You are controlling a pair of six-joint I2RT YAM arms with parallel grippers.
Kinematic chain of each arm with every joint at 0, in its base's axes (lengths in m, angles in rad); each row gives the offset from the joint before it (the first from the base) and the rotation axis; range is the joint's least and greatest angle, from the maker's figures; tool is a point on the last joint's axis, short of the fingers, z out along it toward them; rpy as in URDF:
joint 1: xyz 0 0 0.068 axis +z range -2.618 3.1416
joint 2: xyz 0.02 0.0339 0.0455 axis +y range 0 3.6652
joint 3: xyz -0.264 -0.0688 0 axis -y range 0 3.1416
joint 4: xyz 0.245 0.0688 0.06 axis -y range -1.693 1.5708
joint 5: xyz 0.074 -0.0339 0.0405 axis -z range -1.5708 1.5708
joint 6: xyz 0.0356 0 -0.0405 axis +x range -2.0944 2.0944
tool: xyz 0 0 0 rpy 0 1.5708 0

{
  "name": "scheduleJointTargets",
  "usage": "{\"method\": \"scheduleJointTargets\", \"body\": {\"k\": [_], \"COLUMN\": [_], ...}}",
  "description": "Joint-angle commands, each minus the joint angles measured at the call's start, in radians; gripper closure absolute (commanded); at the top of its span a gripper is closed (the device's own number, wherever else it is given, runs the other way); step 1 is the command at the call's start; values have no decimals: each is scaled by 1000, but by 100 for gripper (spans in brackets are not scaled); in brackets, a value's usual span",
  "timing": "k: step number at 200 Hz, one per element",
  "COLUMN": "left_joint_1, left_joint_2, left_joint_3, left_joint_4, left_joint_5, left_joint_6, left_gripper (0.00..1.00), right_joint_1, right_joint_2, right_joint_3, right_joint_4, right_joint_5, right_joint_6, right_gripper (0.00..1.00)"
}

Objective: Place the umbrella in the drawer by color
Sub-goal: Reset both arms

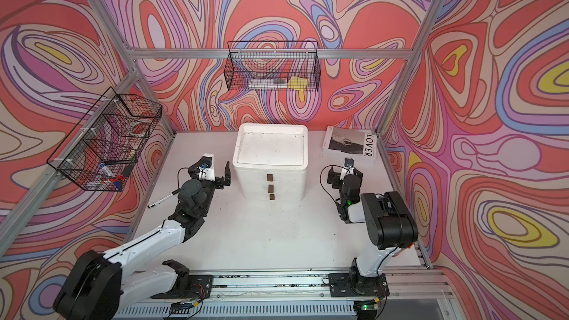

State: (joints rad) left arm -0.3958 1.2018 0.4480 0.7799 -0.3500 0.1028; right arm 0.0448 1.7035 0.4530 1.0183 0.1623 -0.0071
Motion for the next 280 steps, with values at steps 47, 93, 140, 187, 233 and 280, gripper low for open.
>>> {"method": "scheduleJointTargets", "body": {"k": [47, 93, 140, 187, 233, 280], "left_joint_1": [138, 183, 184, 209, 222, 331], "left_joint_2": [217, 169, -12, -20, 339, 346], "left_joint_3": [-8, 42, -118, -256, -220, -68], "left_joint_4": [190, -81, -140, 49, 438, 121], "left_joint_5": [77, 210, 11, -41, 13, 90], "left_joint_6": [-3, -16, 37, -18, -11, -132], "left_gripper": [1, 1, 1, 1, 1, 1], "right_joint_1": [-2, -3, -2, -2, -2, -2], "right_joint_2": [-4, -4, -4, -3, -3, -4], "right_joint_3": [-3, -4, -3, -3, -3, -4], "right_joint_4": [-21, -21, -21, -21, -20, -21], "right_joint_5": [-17, -15, -16, -16, -15, -16], "right_joint_6": [12, 13, 12, 12, 12, 12], "right_gripper": [2, 2, 2, 2, 2, 2]}}
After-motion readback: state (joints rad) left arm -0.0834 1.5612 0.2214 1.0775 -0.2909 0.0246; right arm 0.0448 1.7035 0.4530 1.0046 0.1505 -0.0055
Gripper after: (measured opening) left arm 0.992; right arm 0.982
